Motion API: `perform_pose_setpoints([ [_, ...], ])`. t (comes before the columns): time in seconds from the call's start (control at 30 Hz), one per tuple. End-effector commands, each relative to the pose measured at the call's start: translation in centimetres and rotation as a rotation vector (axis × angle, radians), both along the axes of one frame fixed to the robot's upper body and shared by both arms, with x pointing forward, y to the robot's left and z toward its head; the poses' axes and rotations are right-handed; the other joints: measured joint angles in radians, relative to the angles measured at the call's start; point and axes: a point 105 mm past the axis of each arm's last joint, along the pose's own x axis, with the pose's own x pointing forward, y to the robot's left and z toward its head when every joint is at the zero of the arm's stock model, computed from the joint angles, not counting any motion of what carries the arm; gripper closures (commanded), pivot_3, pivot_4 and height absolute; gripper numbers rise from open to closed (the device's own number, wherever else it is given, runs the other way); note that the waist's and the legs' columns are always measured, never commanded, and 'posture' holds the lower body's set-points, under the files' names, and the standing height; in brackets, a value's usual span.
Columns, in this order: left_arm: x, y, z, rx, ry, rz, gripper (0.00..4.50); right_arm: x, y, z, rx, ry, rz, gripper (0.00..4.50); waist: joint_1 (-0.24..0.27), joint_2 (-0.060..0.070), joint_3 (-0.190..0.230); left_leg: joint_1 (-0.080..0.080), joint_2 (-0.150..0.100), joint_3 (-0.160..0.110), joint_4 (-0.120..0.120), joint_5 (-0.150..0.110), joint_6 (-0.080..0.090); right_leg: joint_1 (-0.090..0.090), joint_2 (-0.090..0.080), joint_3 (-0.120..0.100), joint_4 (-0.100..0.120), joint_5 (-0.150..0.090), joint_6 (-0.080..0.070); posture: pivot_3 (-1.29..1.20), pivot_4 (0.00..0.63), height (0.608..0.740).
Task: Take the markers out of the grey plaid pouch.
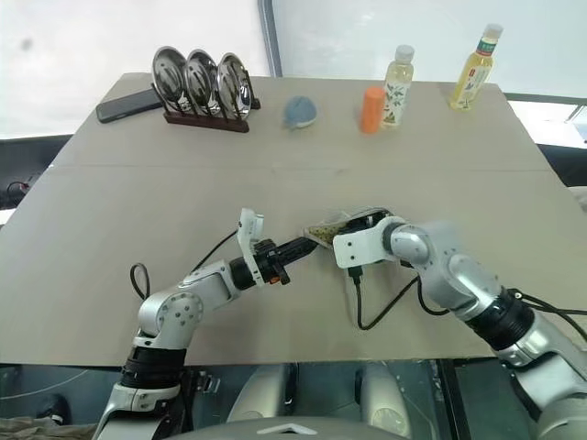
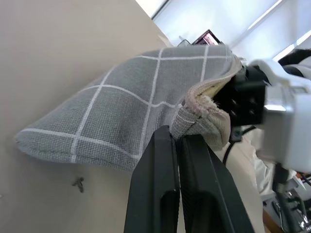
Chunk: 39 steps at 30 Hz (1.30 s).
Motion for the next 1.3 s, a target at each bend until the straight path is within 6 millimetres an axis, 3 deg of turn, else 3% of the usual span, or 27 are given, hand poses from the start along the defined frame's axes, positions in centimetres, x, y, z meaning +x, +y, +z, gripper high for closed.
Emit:
perform_pose_setpoints([
  [0.03, -1.0, -0.9, 0.8, -0.02, -0.004, -0.082, 4.5, 1.2, 0.8, -2.2, 0.032, 0.02, -0.107, 1.85, -0.003, -0.002, -0.002, 0.002, 0.0, -0.001, 0.0, 0.0, 0.0, 0.001, 0.0, 0.0, 0.0, 0.0, 0.0, 0.0, 0.15, 0.74],
  [0.23, -1.3, -1.3, 0.8, -0.048, 0.043, -0.122, 4.5, 1.5, 1.1, -4.9, -0.022, 0.034, -0.084, 1.85, -0.013, -0.004, -0.004, 0.011, 0.001, -0.001, -0.002, -0.003, -0.005, 0.006, 0.001, 0.001, 0.001, 0.0, 0.0, 0.0, 0.15, 0.74],
  [0.37, -1.1, -1.2, 0.9, -0.057, 0.052, -0.114, 4.5, 1.5, 0.3, -5.1, -0.017, 0.054, -0.095, 3.53, -0.02, -0.005, -0.006, 0.012, 0.001, -0.002, -0.003, -0.003, -0.005, 0.005, 0.001, 0.001, 0.002, 0.001, -0.001, 0.0, 0.15, 0.74],
  [0.4, -1.0, -1.2, 0.9, -0.06, 0.054, -0.108, 4.5, 1.5, 0.3, -4.6, 0.004, 0.045, -0.098, 3.57, -0.019, -0.006, -0.006, 0.012, 0.001, -0.002, -0.003, -0.003, -0.005, 0.005, 0.001, 0.0, 0.002, 0.001, -0.001, 0.0, 0.15, 0.74],
  [0.5, -0.2, -0.9, 1.1, -0.084, 0.06, -0.062, 4.5, 0.7, 0.8, -1.0, 0.164, 0.03, -0.07, 3.57, -0.009, -0.004, -0.005, 0.011, 0.001, -0.002, -0.003, -0.003, -0.005, 0.005, 0.0, 0.0, 0.002, 0.001, -0.001, 0.0, 0.15, 0.74],
  [0.67, 1.6, 0.0, 1.2, -0.079, 0.041, 0.029, 4.5, -2.6, 2.3, 4.8, 0.519, 0.122, 0.051, 3.57, 0.005, -0.001, -0.002, 0.005, 0.0, -0.002, -0.004, 0.0, -0.001, 0.001, 0.0, 0.0, 0.0, 0.002, -0.004, 0.0, 0.15, 0.74],
  [0.8, 2.6, 0.6, 1.2, -0.051, 0.002, 0.065, 4.5, -4.3, 1.7, 8.2, 0.731, 0.202, 0.09, 3.57, 0.004, 0.001, -0.001, -0.004, 0.0, -0.003, -0.004, 0.0, -0.001, -0.005, 0.0, -0.001, -0.001, 0.003, -0.003, 0.0, 0.15, 0.74],
  [0.93, 3.3, 1.0, 0.8, 0.006, -0.052, 0.08, 4.5, -5.5, 0.4, 10.1, 0.882, 0.263, 0.137, 3.57, 0.004, 0.001, -0.001, -0.004, 0.0, -0.003, -0.004, 0.0, -0.001, -0.006, 0.0, -0.001, -0.001, 0.002, -0.004, 0.0, 0.15, 0.74],
  [1.03, 3.6, 1.1, 0.9, 0.017, -0.075, 0.093, 4.5, -5.9, -0.2, 13.0, 1.133, 0.296, 0.162, 3.57, 0.003, 0.001, 0.0, -0.004, 0.0, -0.002, -0.004, 0.0, -0.001, -0.006, 0.0, -0.001, -0.001, 0.002, -0.004, 0.0, 0.15, 0.74],
  [1.13, 3.7, 1.5, 1.1, 0.033, -0.098, 0.104, 4.5, -5.2, -2.2, 17.8, 1.466, 0.234, 0.164, 3.57, 0.0, 0.003, 0.002, -0.004, 0.001, -0.003, -0.004, 0.0, -0.001, -0.006, 0.0, -0.001, -0.001, 0.003, -0.004, 0.0, 0.15, 0.74],
  [1.2, 3.7, 2.2, 1.3, 0.053, -0.117, 0.12, 4.5, -4.0, -5.0, 20.4, 1.613, 0.166, 0.073, 3.57, 0.002, 0.005, 0.003, -0.004, 0.0, -0.002, -0.004, 0.0, -0.001, -0.006, 0.0, 0.0, 0.0, 0.003, -0.004, 0.0, 0.15, 0.74],
  [1.3, 3.5, 3.2, 1.5, 0.097, -0.143, 0.131, 4.5, -2.9, -8.9, 21.3, 1.551, 0.076, -0.138, 3.57, 0.011, 0.004, 0.003, -0.004, 0.0, -0.003, -0.004, 0.0, -0.001, -0.007, 0.0, -0.002, -0.001, 0.003, -0.004, 0.0, 0.15, 0.74],
])
